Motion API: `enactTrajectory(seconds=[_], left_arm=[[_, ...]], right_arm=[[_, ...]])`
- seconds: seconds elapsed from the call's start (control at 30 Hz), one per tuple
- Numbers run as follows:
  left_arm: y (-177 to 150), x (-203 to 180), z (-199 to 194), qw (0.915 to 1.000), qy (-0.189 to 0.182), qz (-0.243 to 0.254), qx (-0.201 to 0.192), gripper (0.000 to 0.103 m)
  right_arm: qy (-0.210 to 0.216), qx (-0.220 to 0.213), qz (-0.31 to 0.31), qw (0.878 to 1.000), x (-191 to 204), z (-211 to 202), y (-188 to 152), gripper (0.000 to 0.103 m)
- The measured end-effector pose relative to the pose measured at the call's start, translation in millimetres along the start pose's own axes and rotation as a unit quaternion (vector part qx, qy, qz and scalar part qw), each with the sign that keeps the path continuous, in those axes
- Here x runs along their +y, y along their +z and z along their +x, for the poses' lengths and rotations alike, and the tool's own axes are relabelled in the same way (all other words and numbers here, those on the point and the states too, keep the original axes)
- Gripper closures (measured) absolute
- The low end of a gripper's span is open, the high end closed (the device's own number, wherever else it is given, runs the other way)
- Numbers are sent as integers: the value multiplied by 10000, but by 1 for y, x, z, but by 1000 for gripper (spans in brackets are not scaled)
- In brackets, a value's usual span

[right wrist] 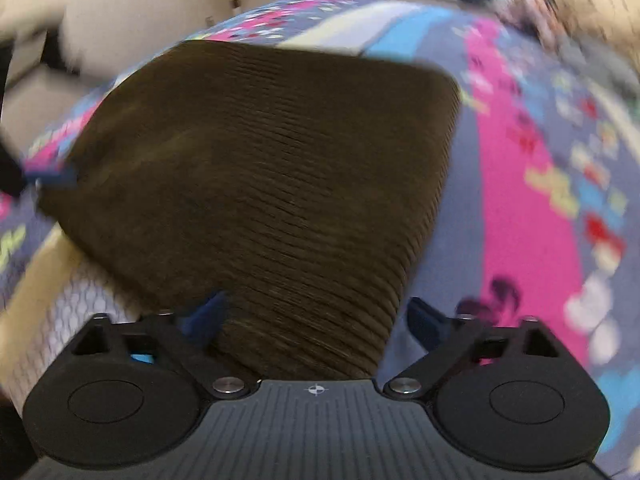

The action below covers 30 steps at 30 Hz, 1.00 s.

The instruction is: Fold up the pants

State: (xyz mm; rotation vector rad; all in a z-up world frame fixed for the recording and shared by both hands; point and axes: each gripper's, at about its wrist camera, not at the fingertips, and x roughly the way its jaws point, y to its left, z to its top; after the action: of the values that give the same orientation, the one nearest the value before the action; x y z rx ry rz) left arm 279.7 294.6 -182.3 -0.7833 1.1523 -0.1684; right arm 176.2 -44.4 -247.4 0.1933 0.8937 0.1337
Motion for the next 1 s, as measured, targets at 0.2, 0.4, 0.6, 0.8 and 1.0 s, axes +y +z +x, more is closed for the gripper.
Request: enactTrajectory(seconds=[0.2, 0.4, 0.6, 0.8, 1.0], left_arm=[[0, -46, -11, 9962, 497, 691, -174, 7], [-9, -109, -43, 9399, 1617, 2768, -1171, 0], [1, -108, -14, 9144, 2036, 3359, -980, 0], [31, -74, 24, 9273, 2027, 3109, -491, 0], [51, -49, 56, 9454, 1844, 2685, -101, 0]], right_arm=[[244, -162, 67, 9995, -6, -27, 11, 4], [580, -411, 537, 9960, -23, -35, 13, 3], [737, -32, 1300, 9888, -46, -10, 19, 3], [1285, 214, 1864, 9738, -43, 20, 22, 0], [1313, 56, 2071, 9695, -40, 38, 30, 0]])
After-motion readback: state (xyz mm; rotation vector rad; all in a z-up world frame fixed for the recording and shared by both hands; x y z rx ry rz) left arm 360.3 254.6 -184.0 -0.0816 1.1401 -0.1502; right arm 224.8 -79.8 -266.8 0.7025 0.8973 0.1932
